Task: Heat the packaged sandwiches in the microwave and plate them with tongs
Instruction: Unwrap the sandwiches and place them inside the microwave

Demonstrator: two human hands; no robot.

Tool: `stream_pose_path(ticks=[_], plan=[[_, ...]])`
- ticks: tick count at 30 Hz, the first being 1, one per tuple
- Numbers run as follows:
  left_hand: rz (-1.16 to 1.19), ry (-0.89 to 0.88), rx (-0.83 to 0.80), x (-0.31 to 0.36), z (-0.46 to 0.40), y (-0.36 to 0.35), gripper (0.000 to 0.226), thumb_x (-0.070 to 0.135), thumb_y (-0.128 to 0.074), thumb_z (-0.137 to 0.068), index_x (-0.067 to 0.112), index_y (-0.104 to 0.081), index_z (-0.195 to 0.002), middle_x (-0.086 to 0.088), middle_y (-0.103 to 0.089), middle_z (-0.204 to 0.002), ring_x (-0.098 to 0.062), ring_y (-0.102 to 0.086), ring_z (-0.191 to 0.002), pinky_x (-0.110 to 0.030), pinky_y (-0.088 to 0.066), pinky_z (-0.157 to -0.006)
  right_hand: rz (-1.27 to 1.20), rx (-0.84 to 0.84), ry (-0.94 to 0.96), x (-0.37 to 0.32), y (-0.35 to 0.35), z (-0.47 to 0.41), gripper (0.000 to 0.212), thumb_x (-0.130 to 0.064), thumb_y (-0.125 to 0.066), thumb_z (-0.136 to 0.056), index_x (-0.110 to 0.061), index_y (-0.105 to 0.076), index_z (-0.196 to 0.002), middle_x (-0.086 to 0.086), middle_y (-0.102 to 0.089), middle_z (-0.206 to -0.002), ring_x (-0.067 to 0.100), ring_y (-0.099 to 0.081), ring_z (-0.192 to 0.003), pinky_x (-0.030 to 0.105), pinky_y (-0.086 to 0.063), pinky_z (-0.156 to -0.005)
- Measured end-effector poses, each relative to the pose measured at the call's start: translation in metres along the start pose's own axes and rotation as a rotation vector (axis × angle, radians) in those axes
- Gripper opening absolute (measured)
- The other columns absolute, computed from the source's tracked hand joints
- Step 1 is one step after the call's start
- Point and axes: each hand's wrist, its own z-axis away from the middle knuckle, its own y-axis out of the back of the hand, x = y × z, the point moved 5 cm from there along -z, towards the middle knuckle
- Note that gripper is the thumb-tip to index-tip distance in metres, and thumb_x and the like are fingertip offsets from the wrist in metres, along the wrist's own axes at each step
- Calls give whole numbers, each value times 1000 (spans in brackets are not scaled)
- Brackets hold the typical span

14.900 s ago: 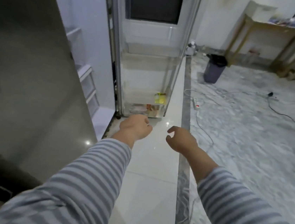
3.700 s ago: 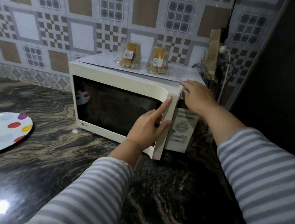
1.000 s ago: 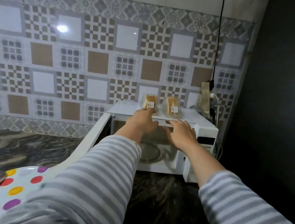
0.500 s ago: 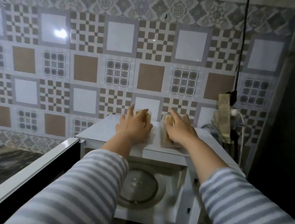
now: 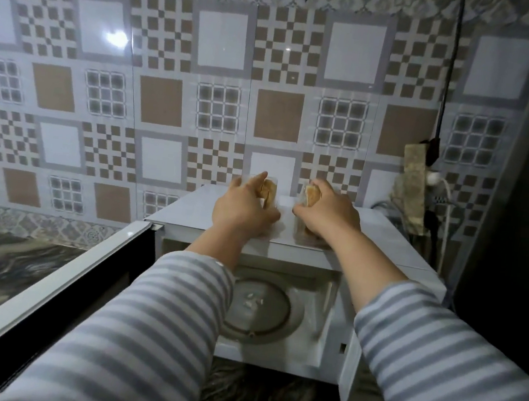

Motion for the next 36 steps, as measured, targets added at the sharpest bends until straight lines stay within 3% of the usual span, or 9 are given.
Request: stream_pose_path(ticks=[3, 9, 17, 22, 26, 30, 36], plan=[[14, 4, 13, 5, 26, 13, 77, 42, -66, -81, 44, -26, -147, -3, -21, -158, -20, -54, -123, -36, -48, -93, -17, 18, -11, -2, 10, 23, 63, -43, -61, -82, -40, -34, -139, 8, -48, -135, 30, -54, -109, 30, -41, -75], [116, -79, 81, 12, 98, 43, 75, 38, -69, -81, 39, -33, -146, -5, -25, -157, -20, -41, -135, -34, -41, -102, -40, 89, 8, -11, 39, 96, 62, -42, -65, -80, -39, -40, -137, 4, -54, -130, 27, -55, -110, 33, -49, -84], [129, -89, 78, -3, 211, 49, 73, 38, -68, -81, 42, -33, -145, -1, -24, -158, -22, -43, -133, -34, -41, -100, -78, 112, -54, 2, 48, 211, 54, -40, -66, -78, -36, -47, -128, 4, -59, -121, 26, -57, -105, 29, -44, -76], [126, -22, -17, -34, 282, 22, 69, 44, -67, -81, 40, -38, -143, -1, -26, -157, -22, -40, -136, -39, -39, -103, -78, 20, -151, 42, 20, 280, 54, -39, -67, -77, -37, -49, -128, 3, -59, -122, 27, -58, -105, 29, -44, -77], [175, 101, -84, -65, 331, -9, 67, 40, -68, -81, 43, -39, -141, 4, -27, -156, -22, -46, -129, -33, -40, -99, -63, -38, -210, 74, -11, 327, 53, -37, -68, -77, -37, -50, -127, 6, -59, -119, 29, -57, -103, 29, -44, -77], [115, 94, -142, -87, 371, -36, 75, 38, -69, -78, 39, -35, -145, -1, -22, -157, -29, -43, -131, -36, -38, -102, -81, -83, -214, 102, -40, 369, 59, -33, -70, -76, -35, -50, -131, 8, -54, -123, 28, -53, -111, 34, -44, -92], [74, 97, -105, -98, 396, -64, 75, 36, -68, -81, 39, -32, -146, -1, -19, -158, -32, -44, -127, -35, -37, -102, -6, -49, -144, 127, -57, 390, 59, -30, -67, -82, -35, -45, -137, 8, -46, -133, 26, -49, -118, 32, -41, -95]])
